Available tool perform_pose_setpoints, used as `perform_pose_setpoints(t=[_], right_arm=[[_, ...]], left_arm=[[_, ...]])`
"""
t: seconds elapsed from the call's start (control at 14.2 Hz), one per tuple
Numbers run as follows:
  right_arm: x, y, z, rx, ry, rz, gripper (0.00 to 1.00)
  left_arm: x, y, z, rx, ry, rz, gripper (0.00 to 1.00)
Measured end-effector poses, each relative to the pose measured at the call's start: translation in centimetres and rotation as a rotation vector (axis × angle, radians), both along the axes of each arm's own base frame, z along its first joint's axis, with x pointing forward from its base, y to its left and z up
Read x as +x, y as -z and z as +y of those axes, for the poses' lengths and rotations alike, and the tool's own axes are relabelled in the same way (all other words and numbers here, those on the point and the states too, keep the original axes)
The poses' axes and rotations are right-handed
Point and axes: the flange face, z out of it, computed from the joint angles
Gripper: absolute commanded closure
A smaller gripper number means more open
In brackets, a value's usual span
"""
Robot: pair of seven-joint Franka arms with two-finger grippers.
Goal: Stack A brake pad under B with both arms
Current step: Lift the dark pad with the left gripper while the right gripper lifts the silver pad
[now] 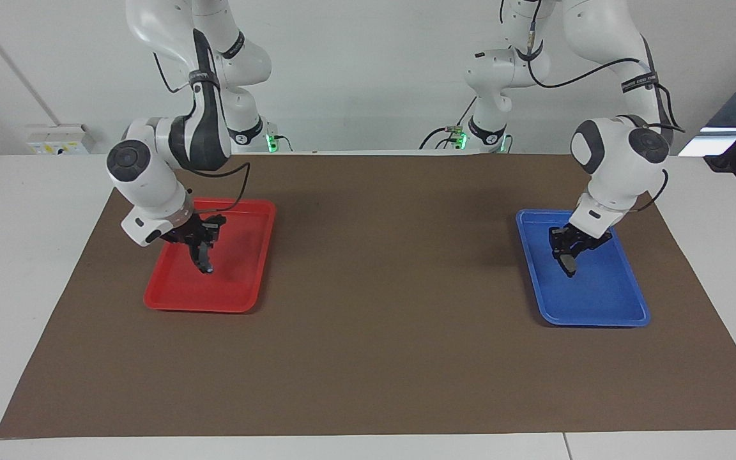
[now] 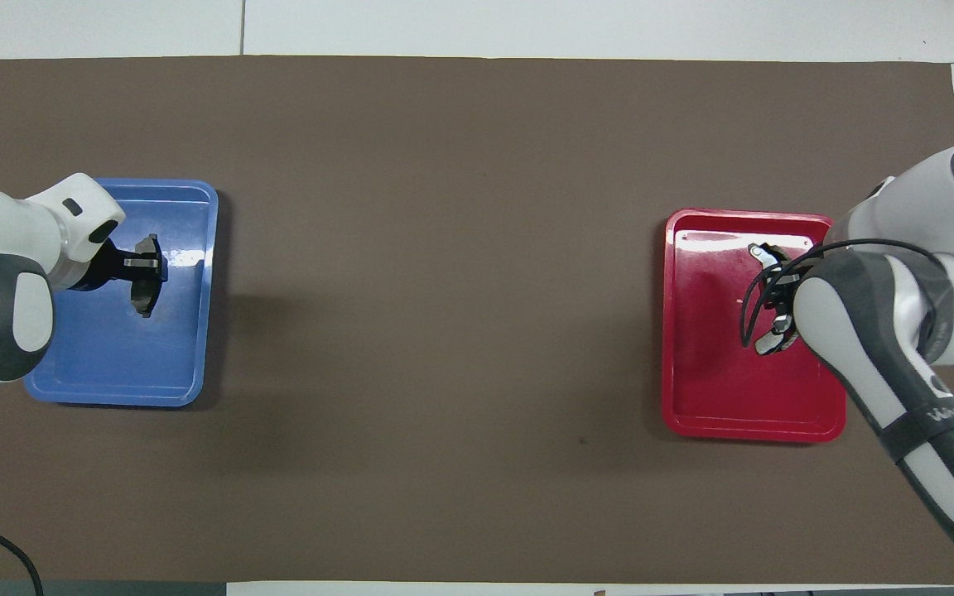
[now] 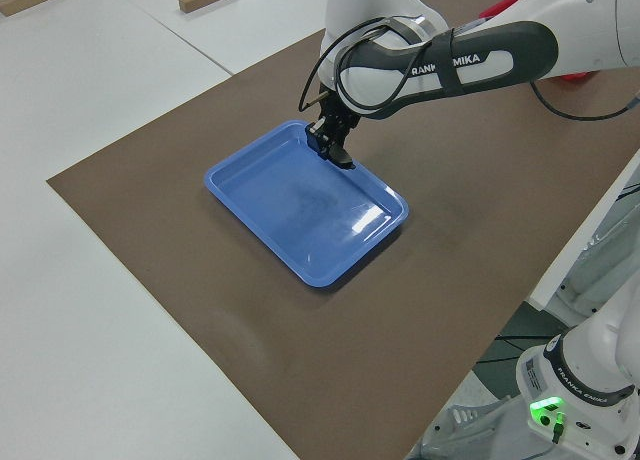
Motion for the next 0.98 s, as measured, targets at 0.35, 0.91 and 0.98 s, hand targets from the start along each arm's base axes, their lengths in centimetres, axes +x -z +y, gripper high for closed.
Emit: perform_pose_setpoints(t=[0.35,0.91,0.98], right_arm=[[-0.3,-14.9,-0.5,0.022,-0.081,0.01,0.98],[0.3,-14.0,-0.1,0.025,-0.111,0.03,0.98],[0.3,-13.4,-0.1,0.025,-0.111,0.025,0.98]], left_arm=[[-2.0,1.1,-14.8,-0.034,-0.021,-0.047,0.99],[-5.5,5.1,-28.3,-0.069,0.02,-0.061,0.99],[-5.7,5.8,-29.1,-0.066,0.026,-0.053,0.99]])
